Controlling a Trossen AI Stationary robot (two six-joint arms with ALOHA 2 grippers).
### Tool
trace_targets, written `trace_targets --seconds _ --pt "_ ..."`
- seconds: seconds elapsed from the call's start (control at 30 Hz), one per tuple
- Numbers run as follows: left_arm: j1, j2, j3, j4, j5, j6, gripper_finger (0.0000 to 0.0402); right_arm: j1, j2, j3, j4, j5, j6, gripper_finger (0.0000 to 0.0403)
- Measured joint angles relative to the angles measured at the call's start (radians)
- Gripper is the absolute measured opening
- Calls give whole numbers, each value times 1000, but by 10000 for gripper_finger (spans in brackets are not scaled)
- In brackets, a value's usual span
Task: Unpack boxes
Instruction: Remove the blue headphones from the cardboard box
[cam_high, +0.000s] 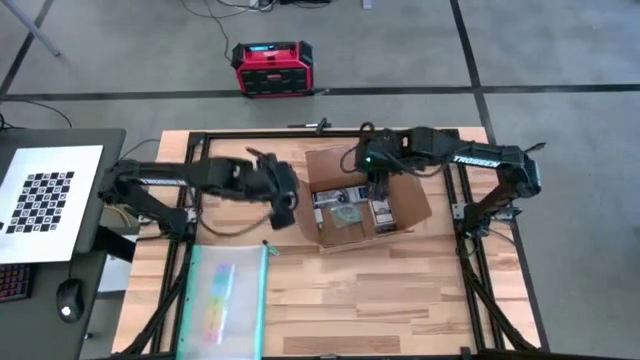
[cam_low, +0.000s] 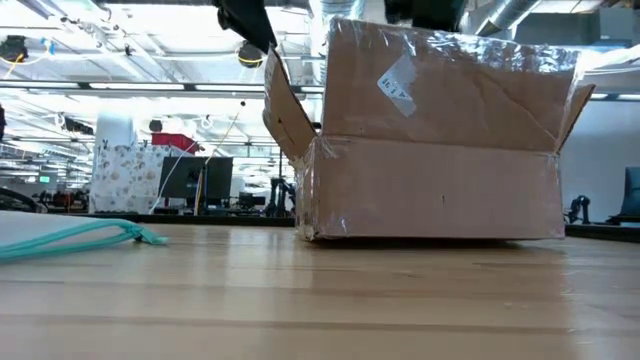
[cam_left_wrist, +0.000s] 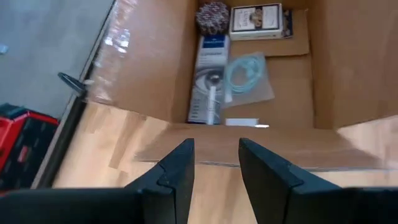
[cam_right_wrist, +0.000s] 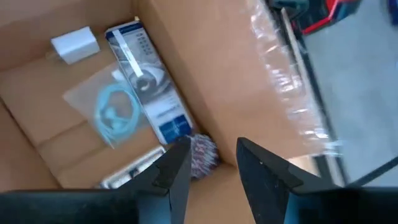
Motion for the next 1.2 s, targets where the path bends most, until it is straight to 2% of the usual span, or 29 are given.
trace_targets --seconds 0.07,0.2,0.3,0.4,0.53,0.73,0.97,1.1,1.2 --pt "39 -18 -18 22 28 52 109 -16 -15 -94 98 -20 35 123" --pt "81 -35 -81 67 65 114 109 -24 -12 -236 303 -144 68 123" --pt "98 -35 -145 80 80 139 109 -22 23 -290 441 -217 116 123" --pt "108 -36 -216 77 107 135 109 -14 84 -296 497 -266 129 130" --pt "120 -79 -290 93 169 56 109 -16 137 -288 459 -268 51 158" --pt "119 -165 -414 223 172 -66 109 -43 148 -286 346 -262 -11 209" --pt "118 -203 -551 407 172 -101 109 -81 133 -287 127 -217 10 225" --pt "118 -196 -632 540 180 -101 109 -98 133 -299 163 -207 9 225" --pt "121 -197 -694 612 233 -116 109 -102 133 -299 248 -208 9 225"
